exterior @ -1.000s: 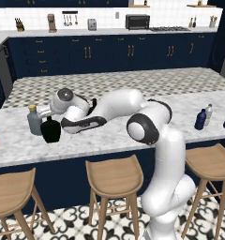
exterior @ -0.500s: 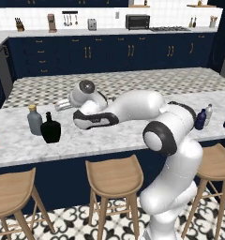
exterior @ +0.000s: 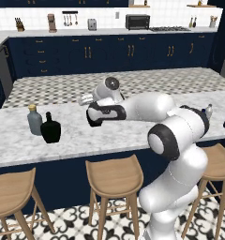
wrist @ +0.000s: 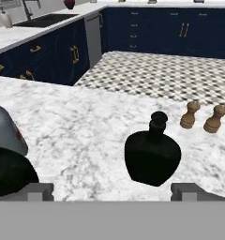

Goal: Move the plastic bottles in the middle to the plastics group, and the glass bottles in the middle to the glass group.

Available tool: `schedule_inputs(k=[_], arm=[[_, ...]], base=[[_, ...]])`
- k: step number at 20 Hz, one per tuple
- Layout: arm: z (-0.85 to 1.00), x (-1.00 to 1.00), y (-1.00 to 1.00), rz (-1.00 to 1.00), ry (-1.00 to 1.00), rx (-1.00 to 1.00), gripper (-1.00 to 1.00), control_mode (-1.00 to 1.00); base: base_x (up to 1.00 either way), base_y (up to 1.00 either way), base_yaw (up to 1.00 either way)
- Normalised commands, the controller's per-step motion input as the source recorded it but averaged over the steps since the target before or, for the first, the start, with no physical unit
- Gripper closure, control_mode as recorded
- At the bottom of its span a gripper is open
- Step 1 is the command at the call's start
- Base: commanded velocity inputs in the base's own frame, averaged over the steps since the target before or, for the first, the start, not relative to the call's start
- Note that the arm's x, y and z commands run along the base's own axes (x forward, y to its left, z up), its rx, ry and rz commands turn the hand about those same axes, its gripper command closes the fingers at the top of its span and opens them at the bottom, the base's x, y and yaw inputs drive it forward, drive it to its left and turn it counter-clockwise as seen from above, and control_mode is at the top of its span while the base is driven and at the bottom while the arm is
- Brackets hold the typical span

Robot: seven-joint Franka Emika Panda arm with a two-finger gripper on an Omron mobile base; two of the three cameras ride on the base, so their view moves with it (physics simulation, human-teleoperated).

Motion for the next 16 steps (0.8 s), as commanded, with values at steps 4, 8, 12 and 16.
schedule_inputs(k=[4, 8, 12, 16], arm=[[0.02, 0.45, -0.69, -0.19, 0.09, -0.02, -1.00, -1.00], [-0.01, 0.45, -0.21, -0.13, 0.07, -0.05, -1.00, -1.00], [-0.19, 0.47, 0.27, -0.01, 0.03, -0.01, -1.00, -1.00], [-0.16, 0.44, 0.36, 0.00, 0.06, 0.00, -1.00, -1.00]], base=[[0.00, 0.00, 0.00], [0.00, 0.00, 0.00], [0.00, 0.00, 0.00], [0.00, 0.00, 0.00]])
